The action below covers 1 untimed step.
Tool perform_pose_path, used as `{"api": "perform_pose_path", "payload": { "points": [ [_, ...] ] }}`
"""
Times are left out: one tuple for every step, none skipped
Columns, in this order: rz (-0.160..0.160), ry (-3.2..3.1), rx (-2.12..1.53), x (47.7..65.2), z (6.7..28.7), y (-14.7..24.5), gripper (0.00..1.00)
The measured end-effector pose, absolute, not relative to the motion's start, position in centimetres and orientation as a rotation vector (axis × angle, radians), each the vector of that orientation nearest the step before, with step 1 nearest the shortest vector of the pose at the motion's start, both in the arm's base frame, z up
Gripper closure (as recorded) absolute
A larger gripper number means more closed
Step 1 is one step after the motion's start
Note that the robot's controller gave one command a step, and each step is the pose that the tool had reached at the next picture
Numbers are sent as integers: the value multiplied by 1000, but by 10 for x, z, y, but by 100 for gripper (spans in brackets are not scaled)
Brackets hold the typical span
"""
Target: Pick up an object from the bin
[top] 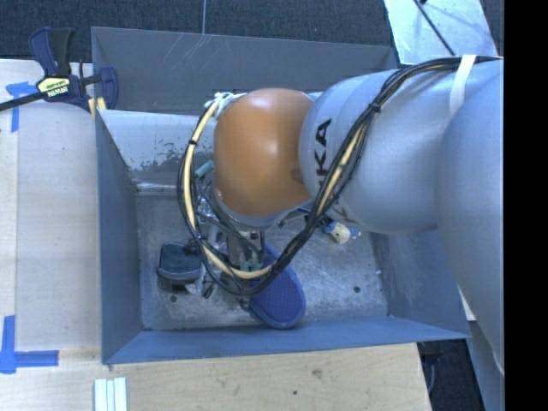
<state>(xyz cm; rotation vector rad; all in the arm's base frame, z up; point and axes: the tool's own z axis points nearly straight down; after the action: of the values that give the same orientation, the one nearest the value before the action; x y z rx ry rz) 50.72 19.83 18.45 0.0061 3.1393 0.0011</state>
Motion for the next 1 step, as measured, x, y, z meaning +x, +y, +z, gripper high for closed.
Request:
{"api": "perform_pose_path", "payload": {
  "points": [
    [1,3150,-62,524,69,193,0]
  ]
}}
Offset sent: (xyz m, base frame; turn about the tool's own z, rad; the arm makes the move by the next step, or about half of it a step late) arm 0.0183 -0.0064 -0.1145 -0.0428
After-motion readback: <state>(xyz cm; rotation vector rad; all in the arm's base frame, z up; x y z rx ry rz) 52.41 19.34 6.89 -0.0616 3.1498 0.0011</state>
